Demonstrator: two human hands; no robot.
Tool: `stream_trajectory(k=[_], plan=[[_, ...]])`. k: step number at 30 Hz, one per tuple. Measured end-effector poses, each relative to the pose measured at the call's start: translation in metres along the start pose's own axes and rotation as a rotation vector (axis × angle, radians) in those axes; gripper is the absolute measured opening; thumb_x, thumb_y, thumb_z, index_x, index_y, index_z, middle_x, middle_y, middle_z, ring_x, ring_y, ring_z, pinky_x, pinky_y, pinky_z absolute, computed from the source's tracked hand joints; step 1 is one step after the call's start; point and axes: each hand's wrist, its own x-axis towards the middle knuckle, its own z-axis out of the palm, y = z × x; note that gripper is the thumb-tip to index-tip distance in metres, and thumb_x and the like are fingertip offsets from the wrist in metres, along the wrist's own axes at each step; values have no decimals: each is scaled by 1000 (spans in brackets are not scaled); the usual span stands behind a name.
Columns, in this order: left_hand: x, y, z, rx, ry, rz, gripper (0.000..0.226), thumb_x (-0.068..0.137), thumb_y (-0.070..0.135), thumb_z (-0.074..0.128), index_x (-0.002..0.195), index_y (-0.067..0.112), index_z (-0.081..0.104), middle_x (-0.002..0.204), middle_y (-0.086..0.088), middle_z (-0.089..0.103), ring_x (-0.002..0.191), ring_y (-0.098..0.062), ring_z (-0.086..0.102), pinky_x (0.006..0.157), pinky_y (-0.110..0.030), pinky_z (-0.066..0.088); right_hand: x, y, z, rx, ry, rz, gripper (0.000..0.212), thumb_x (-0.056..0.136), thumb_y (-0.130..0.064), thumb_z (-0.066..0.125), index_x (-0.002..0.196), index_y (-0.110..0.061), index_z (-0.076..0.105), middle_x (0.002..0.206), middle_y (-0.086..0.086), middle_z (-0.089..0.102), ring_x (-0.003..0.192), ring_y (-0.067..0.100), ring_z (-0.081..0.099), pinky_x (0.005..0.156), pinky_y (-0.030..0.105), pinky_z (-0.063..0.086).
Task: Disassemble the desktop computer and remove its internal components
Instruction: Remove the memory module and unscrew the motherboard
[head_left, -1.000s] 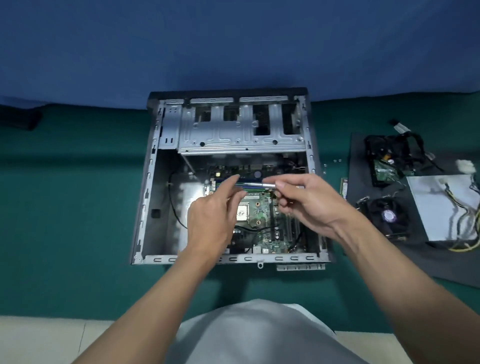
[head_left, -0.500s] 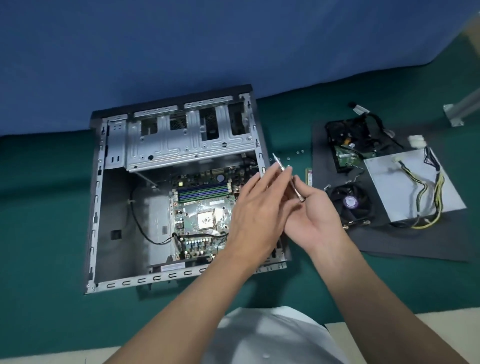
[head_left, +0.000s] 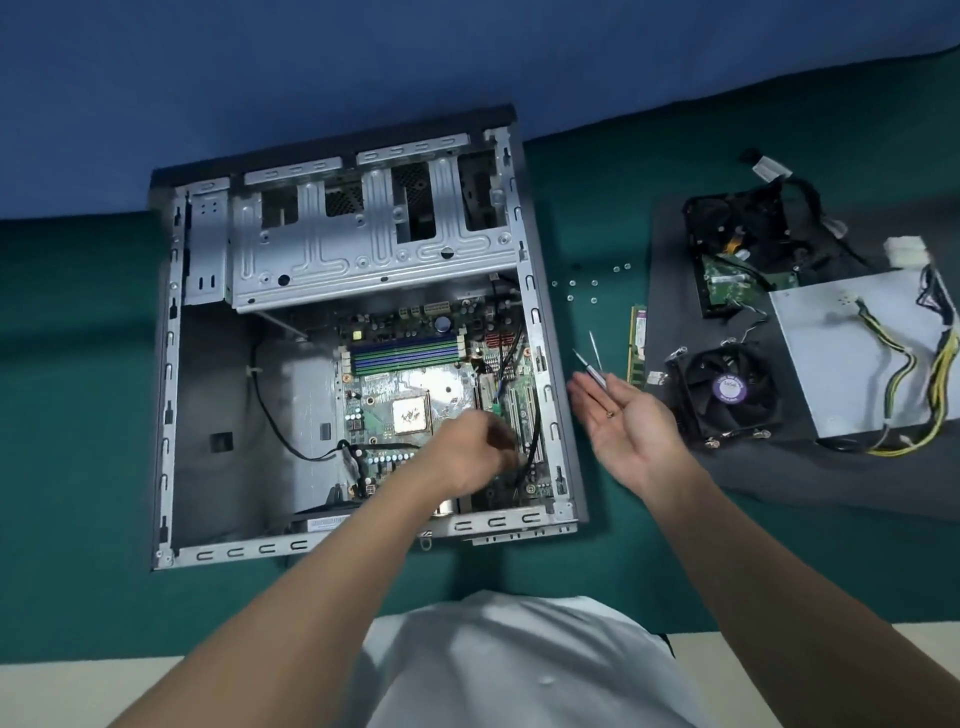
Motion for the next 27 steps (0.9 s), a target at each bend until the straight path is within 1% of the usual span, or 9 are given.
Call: stream_trajectory(k=[3,5,8,16,18,21,22,25,27], plan=[[7,7,9,121,-69,12,24,89,27,63,110,15,61,108,0,64,93,-13,59,85,-24,48,10,5,-2,-61,20,-17,22,101,-6,39,120,0,50,101,19,71,89,25,72,84,31,56],[12,10,14,203,-43,22,8,90,22,62,96,18,60,96,5,60,83,-9,57,80,-21,48,14,7,-1,-107,31,-31,24,102,-6,38,122,0,50,96,16,72,89,23,71,89,32,54],[15,11,18,273,56,72,23,92,7,57,77,23,50,77,9,49,67,-3,52,74,-22,53,15,8,0,-231,27,-64,27,102,-9,37,122,-3,54,98,8,73,102,20,66,104,36,43],[6,-1,-24,112,415,173,14,95,13,60,106,12,69,83,-2,68,55,-8,63,43,-10,45,9,4,4,-288,36,-115,22,102,-11,38,111,-11,59,108,6,72,117,19,59,112,37,33],[3,-7,-39,133,577,216,18,95,15,61,109,12,70,95,-5,72,63,-9,64,50,-6,44,4,1,9,-250,38,-123,22,101,-11,39,107,-10,60,100,7,73,108,20,63,106,36,40],[0,-19,-54,209,681,219,29,96,22,59,122,11,65,114,-8,69,84,-20,67,74,-15,48,-8,-6,18,-261,37,-168,19,100,-10,41,101,-10,60,66,2,65,69,15,58,70,29,45],[1,-23,-55,229,641,186,33,97,24,58,126,11,62,115,-9,68,82,-20,66,74,-18,49,-12,-9,21,-292,36,-197,18,99,-9,41,100,-9,60,60,1,57,60,14,48,61,27,38],[-1,-36,-47,240,340,116,41,99,29,53,137,13,50,110,-11,67,56,-9,57,46,-8,40,-30,-19,33,-421,-13,-305,12,97,-8,45,98,-8,57,56,0,48,52,13,34,48,24,27],[-5,-45,-38,292,158,112,48,99,33,50,143,15,42,124,-10,61,70,-8,60,58,-7,43,-47,-28,43,-564,-87,-396,8,96,-7,49,94,-10,55,56,1,52,51,13,36,44,23,26]])
